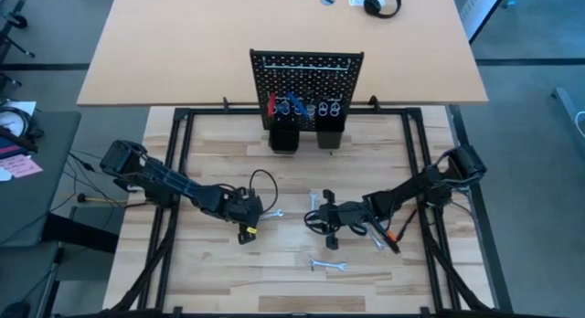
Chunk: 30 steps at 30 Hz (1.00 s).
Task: Hang tools onto peg board
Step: Hang the wrench on the pegboard
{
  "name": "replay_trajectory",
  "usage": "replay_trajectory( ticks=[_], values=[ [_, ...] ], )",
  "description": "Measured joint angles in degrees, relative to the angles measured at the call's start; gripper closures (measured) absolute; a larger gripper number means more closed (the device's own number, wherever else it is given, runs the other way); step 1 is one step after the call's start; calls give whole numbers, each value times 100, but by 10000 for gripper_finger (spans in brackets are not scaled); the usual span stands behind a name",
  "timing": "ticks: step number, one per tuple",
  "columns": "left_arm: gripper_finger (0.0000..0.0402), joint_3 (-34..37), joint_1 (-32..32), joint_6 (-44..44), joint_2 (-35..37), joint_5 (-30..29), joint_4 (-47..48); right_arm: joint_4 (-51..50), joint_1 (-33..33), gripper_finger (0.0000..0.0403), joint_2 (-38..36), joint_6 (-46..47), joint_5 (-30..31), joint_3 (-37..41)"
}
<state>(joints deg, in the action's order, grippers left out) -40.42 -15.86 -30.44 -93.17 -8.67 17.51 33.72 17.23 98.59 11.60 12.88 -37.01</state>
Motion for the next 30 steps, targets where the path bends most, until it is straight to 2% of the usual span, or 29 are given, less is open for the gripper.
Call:
replay_trajectory(
  ticks=[13,23,30],
  values=[
    [386,1,10,68,2,-1,48,4,1,316,0,0,-2,0],
    [401,51,-99,183,505,-857,-285,4,1,316,0,-2,-2,0],
    [400,71,-231,269,516,-1200,-582,4,3,316,0,-2,-2,0]
  ],
)
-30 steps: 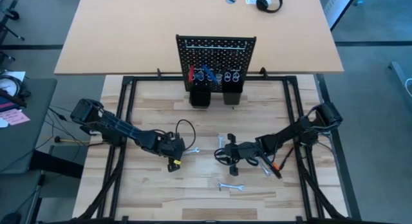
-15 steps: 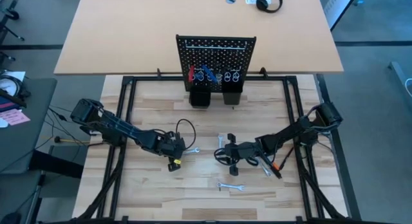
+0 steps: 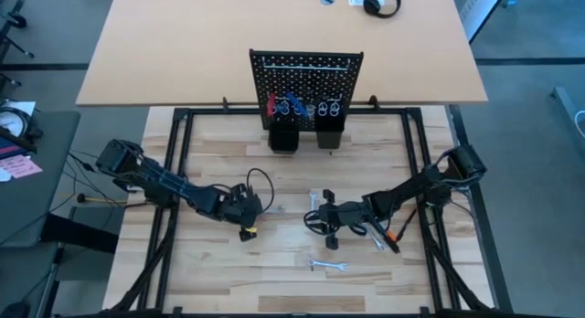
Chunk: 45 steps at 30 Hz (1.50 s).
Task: Hang tools onto peg board
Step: Hang the wrench on the pegboard
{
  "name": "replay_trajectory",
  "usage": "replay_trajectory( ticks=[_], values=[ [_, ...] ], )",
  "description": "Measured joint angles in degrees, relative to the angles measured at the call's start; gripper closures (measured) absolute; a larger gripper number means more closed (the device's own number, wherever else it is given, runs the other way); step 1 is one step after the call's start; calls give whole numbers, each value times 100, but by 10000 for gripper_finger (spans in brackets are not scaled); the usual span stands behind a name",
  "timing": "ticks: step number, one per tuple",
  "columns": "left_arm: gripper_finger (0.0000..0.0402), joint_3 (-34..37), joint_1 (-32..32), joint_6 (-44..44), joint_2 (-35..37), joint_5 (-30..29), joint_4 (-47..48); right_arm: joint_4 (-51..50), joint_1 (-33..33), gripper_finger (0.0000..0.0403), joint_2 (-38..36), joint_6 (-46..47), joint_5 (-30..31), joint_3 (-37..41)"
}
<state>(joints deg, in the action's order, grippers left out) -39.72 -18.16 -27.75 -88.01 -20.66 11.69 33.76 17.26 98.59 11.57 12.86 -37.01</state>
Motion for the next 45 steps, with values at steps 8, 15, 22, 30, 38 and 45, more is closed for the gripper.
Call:
replay_trajectory(
  ticks=[8,15,22,30,38,45],
  values=[
    [400,336,-27,-115,17,-68,-523,15,-2,316,0,0,0,0],
    [400,473,19,-280,35,77,-616,19,-1,316,0,1,0,0],
    [377,339,23,296,24,201,-454,13,-2,316,0,0,0,0],
    [283,-287,21,818,17,640,698,13,-2,316,0,1,0,0],
    [270,-700,-18,1158,22,738,1605,11,-2,316,0,0,0,0],
    [283,-700,70,1505,-29,797,1565,10,-2,316,0,2,0,0]
  ],
)
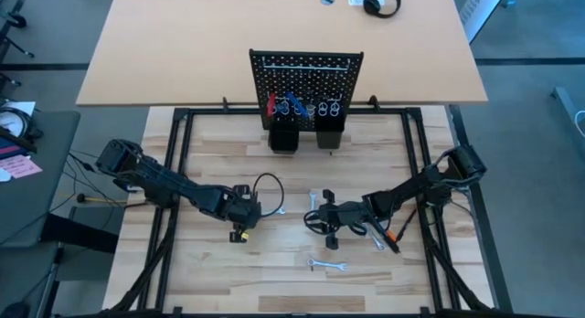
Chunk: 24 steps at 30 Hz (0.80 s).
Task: Hang tools onto peg board
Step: Hang the wrench on the pegboard
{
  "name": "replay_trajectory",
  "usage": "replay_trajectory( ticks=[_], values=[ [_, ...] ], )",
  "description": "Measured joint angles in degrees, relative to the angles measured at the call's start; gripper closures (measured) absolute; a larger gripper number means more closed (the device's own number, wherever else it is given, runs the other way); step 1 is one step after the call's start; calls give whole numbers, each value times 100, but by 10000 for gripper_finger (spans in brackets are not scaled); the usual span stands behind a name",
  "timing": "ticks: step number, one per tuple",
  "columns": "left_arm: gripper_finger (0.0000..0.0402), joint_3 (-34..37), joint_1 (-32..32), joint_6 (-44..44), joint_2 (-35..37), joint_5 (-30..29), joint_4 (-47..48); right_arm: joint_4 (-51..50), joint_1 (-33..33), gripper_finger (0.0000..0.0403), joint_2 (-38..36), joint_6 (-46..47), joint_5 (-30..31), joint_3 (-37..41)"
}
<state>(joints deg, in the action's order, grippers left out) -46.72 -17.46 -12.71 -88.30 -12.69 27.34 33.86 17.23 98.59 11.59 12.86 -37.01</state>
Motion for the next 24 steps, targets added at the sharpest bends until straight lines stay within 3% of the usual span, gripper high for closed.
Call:
replay_trajectory(
  ticks=[13,20,24],
  values=[
    [318,-27,244,247,-620,517,-127,-2,-2,316,0,0,0,0],
    [385,-20,329,214,-633,550,-206,-1,-2,316,0,1,0,0],
    [397,-15,318,140,-634,402,-252,-2,0,316,0,-1,0,0]
  ],
)
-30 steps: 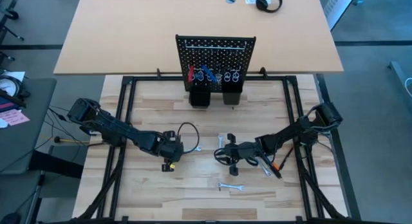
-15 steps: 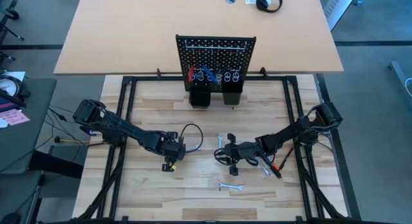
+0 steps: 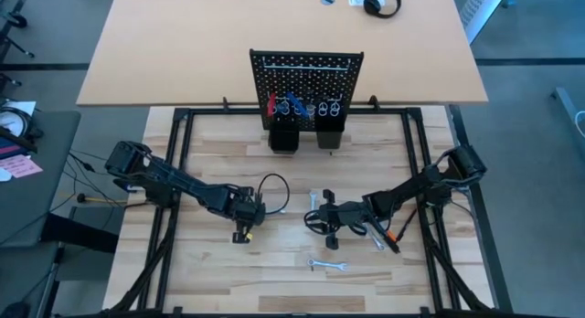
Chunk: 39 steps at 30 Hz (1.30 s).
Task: Hang tools onto peg board
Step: Hang the wrench on the pegboard
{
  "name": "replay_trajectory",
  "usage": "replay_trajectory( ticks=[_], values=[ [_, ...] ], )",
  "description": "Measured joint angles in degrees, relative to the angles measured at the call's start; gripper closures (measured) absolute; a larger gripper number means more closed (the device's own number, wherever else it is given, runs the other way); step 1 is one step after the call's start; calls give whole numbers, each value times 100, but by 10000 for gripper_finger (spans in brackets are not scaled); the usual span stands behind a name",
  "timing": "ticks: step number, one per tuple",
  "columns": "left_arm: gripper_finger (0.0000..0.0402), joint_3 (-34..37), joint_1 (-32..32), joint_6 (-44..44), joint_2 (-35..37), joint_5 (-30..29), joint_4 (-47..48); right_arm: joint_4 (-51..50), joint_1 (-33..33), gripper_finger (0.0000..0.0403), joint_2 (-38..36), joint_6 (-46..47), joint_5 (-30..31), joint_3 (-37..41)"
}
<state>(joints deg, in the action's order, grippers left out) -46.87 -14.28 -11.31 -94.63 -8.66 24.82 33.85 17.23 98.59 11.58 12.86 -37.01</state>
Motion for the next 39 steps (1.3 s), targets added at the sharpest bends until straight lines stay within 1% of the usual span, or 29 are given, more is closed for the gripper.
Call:
replay_trajectory(
  ticks=[4,10,13,16,19,22,24,26,29,32,35,37,39],
  values=[
    [399,9,-127,-109,128,-305,-56,0,0,316,0,-1,0,0],
    [401,44,-428,-412,523,-1223,-48,0,0,316,0,-1,0,0],
    [401,146,-565,-530,655,-1440,-261,20,-7,316,0,45,3,0],
    [402,378,-687,-623,764,-1630,-804,198,-75,315,28,171,10,0],
    [401,617,-829,-702,857,-1960,-1260,536,-149,308,176,192,9,0],
    [401,833,-992,-647,999,-2298,-1974,943,-233,288,463,205,-100,-61],
    [401,933,-1091,-511,1083,-2482,-2498,992,-274,269,628,205,-161,-189],
    [401,1000,-1200,-282,1109,-2608,-3025,1291,-307,248,830,161,-168,-380],
    [401,1098,-1336,203,1111,-2612,-4080,1728,-313,221,1116,-6,-170,-677],
    [401,1278,-1451,599,1118,-2498,-4977,1861,-271,210,1186,-593,-197,-930],
    [401,1398,-1591,824,1113,-2430,-5570,1976,-208,213,1059,-1079,-254,-1072],
    [401,1431,-1649,894,1115,-2226,-5886,2056,-190,223,963,-1243,-313,-1145],
    [401,1438,-1683,977,1114,-1933,-6133,2246,-217,234,929,-1303,-526,-1213]
  ],
)
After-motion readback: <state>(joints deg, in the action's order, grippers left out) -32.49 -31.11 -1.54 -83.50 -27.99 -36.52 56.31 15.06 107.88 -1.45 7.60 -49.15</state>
